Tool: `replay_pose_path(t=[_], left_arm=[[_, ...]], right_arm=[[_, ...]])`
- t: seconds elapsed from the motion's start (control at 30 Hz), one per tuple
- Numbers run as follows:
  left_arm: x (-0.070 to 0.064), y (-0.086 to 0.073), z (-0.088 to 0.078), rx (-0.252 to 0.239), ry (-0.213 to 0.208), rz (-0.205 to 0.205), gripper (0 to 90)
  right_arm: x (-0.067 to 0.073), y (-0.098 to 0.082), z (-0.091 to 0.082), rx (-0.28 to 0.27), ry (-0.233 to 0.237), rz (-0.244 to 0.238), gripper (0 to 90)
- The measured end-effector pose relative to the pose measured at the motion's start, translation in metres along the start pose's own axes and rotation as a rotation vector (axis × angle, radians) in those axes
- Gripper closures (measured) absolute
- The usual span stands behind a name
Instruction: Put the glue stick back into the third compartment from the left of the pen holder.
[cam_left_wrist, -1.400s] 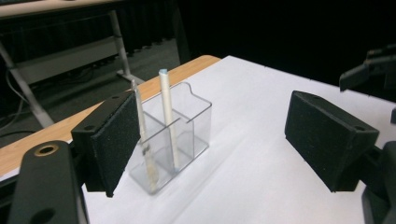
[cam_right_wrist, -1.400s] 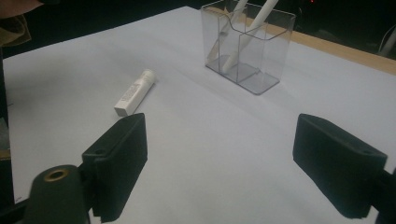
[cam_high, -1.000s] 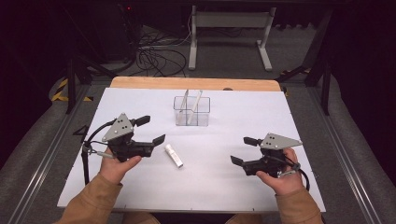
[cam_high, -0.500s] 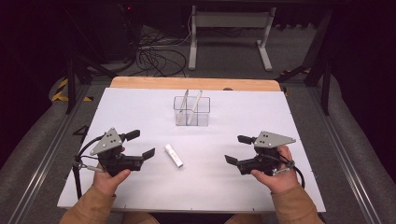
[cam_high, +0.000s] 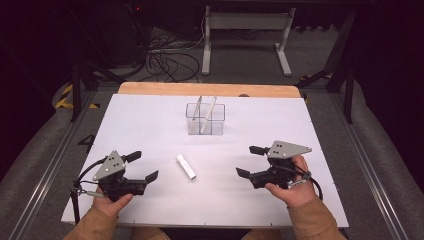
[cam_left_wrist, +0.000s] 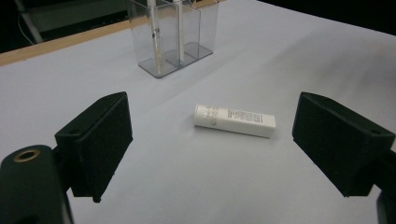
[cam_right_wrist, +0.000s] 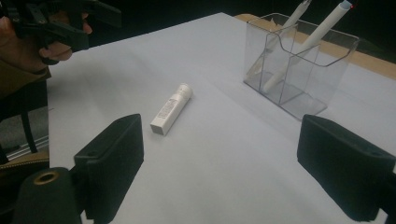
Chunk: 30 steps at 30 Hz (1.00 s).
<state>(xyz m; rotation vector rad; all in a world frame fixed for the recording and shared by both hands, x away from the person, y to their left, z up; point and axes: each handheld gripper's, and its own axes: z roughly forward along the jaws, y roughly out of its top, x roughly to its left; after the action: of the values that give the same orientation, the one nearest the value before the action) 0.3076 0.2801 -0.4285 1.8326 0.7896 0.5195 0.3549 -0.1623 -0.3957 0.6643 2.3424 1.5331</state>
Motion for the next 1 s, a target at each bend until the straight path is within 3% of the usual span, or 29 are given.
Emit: replay_pose_path(t=[0.17,0.3,0.53,0.8,1.0], left_arm=[[0.001,-0.003,0.000,0.005,0.003,-0.008,13.0],[0.001,-0.003,-0.001,0.008,0.021,0.009,13.1],[0.000,-0.006,-0.003,0.002,0.037,0.019,12.8],[0.000,-0.008,-0.007,0.003,0.048,0.017,12.6],[0.000,-0.010,-0.010,0.000,0.055,0.013,12.6]], right_arm=[[0.003,0.003,0.003,-0.008,0.007,0.021,16.9],[0.005,0.007,0.007,-0.008,0.013,0.038,19.6],[0.008,0.016,0.021,0.033,0.042,0.042,31.4],[0.012,0.029,0.047,0.084,0.064,0.023,34.1],[0.014,0.034,0.058,0.087,0.080,0.009,34.5]])
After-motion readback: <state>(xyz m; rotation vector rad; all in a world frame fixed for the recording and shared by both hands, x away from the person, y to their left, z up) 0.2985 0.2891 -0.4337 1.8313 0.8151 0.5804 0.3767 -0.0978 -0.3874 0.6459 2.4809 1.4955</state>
